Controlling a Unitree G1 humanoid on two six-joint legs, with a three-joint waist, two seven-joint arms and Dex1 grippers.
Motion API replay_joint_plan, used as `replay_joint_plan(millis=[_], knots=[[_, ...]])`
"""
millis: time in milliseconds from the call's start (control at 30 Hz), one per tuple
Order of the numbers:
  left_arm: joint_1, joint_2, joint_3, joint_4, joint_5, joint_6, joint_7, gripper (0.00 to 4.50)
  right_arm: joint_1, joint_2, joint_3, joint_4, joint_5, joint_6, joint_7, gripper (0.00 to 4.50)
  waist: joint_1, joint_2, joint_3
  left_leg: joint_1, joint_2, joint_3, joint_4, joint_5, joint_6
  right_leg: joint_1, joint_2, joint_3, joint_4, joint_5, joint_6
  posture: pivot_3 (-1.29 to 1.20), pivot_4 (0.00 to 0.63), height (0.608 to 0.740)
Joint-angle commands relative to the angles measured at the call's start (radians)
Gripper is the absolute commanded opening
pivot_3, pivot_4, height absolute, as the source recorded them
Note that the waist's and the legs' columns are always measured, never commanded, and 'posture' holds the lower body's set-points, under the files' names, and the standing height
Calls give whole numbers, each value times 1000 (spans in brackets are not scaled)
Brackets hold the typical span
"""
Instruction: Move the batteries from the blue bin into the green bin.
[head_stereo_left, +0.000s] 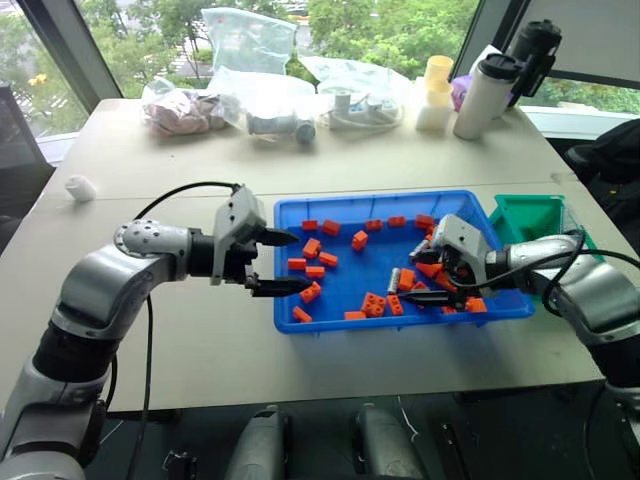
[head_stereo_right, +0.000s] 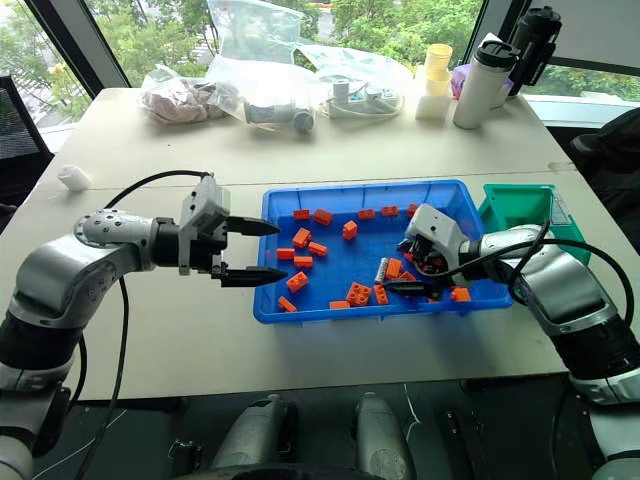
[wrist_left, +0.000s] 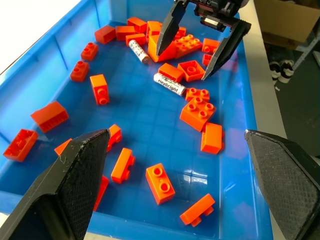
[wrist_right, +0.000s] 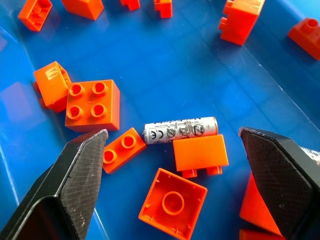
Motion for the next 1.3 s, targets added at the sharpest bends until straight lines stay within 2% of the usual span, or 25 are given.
replay_joint_plan(millis=[33, 433, 800, 833, 967, 1200, 1300], knots=[[14, 6, 29, -45, -10, 1, 15, 4500, -46, 23, -3, 37, -42, -40, 3, 4289, 0, 0, 0, 0, 0, 0, 0, 0, 0, 0, 0, 0, 0, 0, 0, 0, 150, 740], [28, 3, 23, -45, -3, -9, 29, 4500, -58, 50, 62, 82, -144, -93, 63, 4289, 1, 0, 0, 0, 0, 0, 0, 0, 0, 0, 0, 0, 0, 0, 0, 0, 150, 740], [27, -11, 15, -43, 7, -18, 41, 4500, -97, 112, 100, 153, -238, -69, 32, 4289, 0, 0, 0, 0, 0, 0, 0, 0, 0, 0, 0, 0, 1, 0, 0, 0, 150, 740], [27, -12, 16, -44, 7, -18, 42, 4500, -101, 118, 100, 160, -245, -67, 29, 3764, 0, 0, 0, 0, 0, 0, 0, 0, 0, 0, 0, 0, 1, 0, 0, 0, 150, 740], [28, -15, 17, -49, 5, -15, 51, 4500, -105, 126, 97, 163, -251, -65, 40, 2183, 2, 0, 0, 0, 0, 0, 0, 0, 0, 0, -1, 0, 1, 0, 0, 0, 150, 740], [27, -17, 18, -51, 1, -13, 61, 4500, -129, 144, 32, 137, -213, -41, 28, 2196, 1, 0, 0, 0, -1, 0, 0, 0, 0, 0, -1, 0, 1, 0, 0, 0, 150, 740], [22, -21, 25, -48, -4, -12, 67, 4500, -150, 164, -64, 118, -150, -19, 2, 2196, 1, 0, 0, 0, -1, 0, 0, 0, 0, 0, -1, 0, 1, 0, 0, 0, 150, 740]])
